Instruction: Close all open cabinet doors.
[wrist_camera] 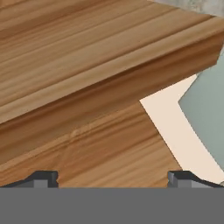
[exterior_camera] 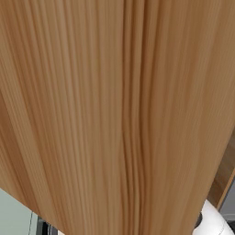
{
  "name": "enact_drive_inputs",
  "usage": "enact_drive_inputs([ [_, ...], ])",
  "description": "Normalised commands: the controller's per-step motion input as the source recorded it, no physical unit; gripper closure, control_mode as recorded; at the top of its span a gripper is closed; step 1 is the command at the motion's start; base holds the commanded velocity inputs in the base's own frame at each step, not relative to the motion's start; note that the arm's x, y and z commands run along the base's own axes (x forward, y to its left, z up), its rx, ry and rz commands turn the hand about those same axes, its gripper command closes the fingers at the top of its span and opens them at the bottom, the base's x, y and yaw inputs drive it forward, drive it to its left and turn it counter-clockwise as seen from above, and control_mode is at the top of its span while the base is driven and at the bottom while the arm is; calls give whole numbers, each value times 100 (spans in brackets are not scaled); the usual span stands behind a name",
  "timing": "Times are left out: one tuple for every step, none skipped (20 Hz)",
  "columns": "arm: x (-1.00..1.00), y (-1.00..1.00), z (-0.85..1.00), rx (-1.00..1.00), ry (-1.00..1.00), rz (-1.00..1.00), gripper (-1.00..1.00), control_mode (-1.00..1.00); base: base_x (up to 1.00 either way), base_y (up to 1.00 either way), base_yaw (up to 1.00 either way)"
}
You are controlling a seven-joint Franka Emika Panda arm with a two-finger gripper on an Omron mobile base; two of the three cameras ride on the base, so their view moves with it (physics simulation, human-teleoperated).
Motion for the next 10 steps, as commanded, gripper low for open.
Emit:
enact_drive_inputs([
  [22, -25, 7, -18, 3, -28, -100, -100, 0, 0, 0],
  [27, -28, 6, -16, 4, -27, -100, -100, 0, 0, 0],
  [31, -32, 6, -15, 7, -29, -100, -100, 0, 0, 0],
  [33, -33, 6, -13, 5, -29, -100, -100, 0, 0, 0],
  [34, -38, 5, -11, 5, -29, -100, -100, 0, 0, 0],
  [39, -38, 6, -10, 5, -29, -100, -100, 0, 0, 0],
  [36, -39, 4, -9, 5, -29, -100, -100, 0, 0, 0],
  [39, -42, 5, -7, 3, -28, -100, -100, 0, 0, 0],
  [39, -42, 5, -6, 2, -28, -100, -100, 0, 0, 0],
  [39, -43, 3, -5, 1, -28, -100, -100, 0, 0, 0],
])
